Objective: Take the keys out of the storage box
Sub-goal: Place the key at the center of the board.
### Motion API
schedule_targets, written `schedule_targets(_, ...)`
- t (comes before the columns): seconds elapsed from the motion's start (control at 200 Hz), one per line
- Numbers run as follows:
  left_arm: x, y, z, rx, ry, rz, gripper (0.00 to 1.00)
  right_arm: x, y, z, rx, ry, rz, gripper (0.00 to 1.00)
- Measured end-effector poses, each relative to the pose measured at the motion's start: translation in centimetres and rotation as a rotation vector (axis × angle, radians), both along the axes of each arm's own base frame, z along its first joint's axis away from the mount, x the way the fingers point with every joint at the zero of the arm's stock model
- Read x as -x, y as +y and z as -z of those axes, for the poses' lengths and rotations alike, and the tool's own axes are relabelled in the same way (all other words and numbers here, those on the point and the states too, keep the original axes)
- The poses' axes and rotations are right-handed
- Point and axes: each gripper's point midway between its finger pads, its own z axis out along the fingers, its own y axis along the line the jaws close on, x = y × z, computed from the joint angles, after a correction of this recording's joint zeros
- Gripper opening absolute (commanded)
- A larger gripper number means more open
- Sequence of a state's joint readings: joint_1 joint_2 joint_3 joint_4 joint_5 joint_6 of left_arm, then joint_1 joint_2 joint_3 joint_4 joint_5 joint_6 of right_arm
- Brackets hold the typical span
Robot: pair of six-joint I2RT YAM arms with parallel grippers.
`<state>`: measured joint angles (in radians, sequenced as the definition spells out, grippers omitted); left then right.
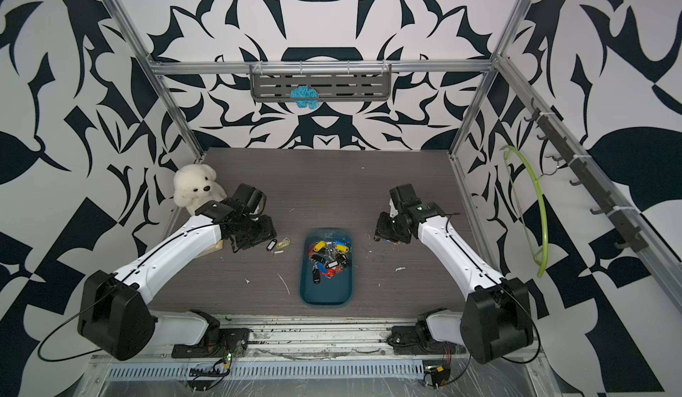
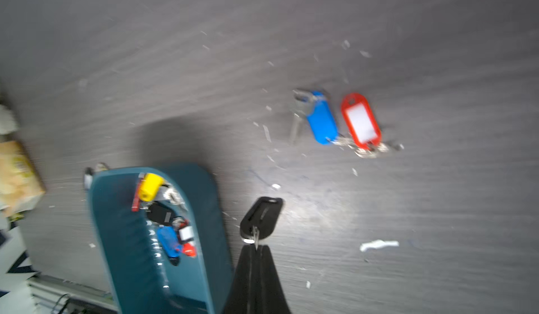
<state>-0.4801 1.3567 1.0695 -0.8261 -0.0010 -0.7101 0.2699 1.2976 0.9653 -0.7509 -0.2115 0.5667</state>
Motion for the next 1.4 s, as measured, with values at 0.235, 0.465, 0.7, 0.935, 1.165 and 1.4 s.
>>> schedule_targets(0.235, 0.1, -3.3, -2.7, 0.004, -0.085, 0.114, 0.64, 1.8, -1.1, 2.9, 0.035, 0.090, 0.018, 0.04)
schedule_targets(0.465, 1.0, -6.8, -4.3, 0.004, -0.146, 0.247, 0.73, 1.7, -1.4, 3.2, 0.051, 0.094, 0.015, 0.58)
schedule_targets(0.7, 1.7, -9.7, -3.6, -0.026, -0.145, 0.345, 0.73, 1.8, -2.0, 2.5, 0.069, 0.070, 0.024, 0.55)
schedule_targets(0.935, 2.4, -12.2, -2.8, -0.053, -0.137, 0.440, 0.67, 1.8, -2.7, 0.0, 0.076, -0.032, 0.049, 0.36)
schedule_targets(1.165, 3.1, -14.8, -1.6, -0.062, -0.105, 0.520, 0.62, 1.8, -3.2, -1.2, 0.081, -0.084, 0.062, 0.32)
schedule_targets(1.4, 3.5, -17.1, 0.6, -0.045, 0.008, 0.425, 0.48, 1.9, -3.2, -1.0, 0.082, -0.079, 0.065, 0.32)
